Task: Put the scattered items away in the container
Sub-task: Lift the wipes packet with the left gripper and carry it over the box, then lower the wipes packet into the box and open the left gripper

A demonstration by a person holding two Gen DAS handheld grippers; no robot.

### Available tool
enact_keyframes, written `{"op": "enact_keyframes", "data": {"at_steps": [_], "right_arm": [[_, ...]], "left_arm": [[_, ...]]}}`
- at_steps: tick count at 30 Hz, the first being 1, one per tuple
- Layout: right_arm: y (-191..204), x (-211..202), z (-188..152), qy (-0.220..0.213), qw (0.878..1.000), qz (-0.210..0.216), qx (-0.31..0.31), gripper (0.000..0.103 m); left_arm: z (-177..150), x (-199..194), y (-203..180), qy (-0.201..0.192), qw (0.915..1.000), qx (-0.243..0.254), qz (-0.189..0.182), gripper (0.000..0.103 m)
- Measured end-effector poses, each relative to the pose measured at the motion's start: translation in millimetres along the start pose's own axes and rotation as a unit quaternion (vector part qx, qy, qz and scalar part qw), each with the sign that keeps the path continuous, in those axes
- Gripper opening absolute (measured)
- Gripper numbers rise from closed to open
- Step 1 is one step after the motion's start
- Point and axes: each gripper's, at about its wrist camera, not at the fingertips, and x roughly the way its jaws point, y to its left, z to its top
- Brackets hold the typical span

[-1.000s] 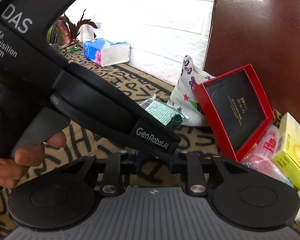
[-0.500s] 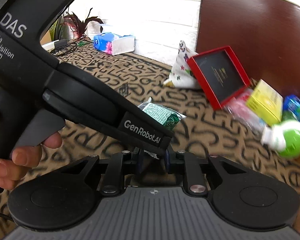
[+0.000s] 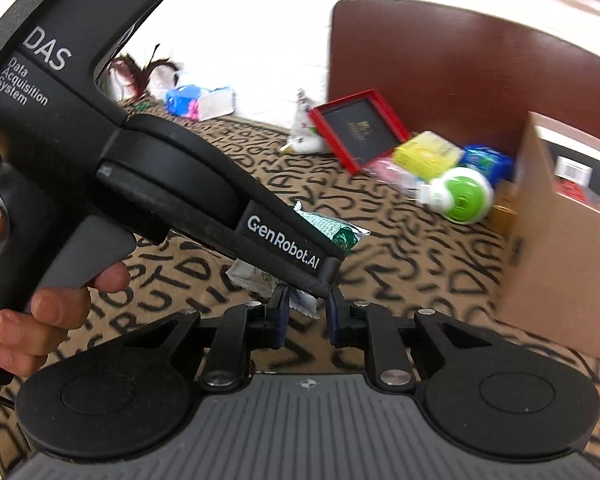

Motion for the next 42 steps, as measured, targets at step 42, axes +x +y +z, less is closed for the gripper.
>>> {"op": "enact_keyframes", "data": {"at_steps": [42], "right_arm": [[-299.0,-59.4,53.3,-0.097,0.969,-0.207,0.095,0.021]], "left_arm": [[176.0,111.7,-294.5,-0.096,0.9614,0.235,-0.106,0.053]]}}
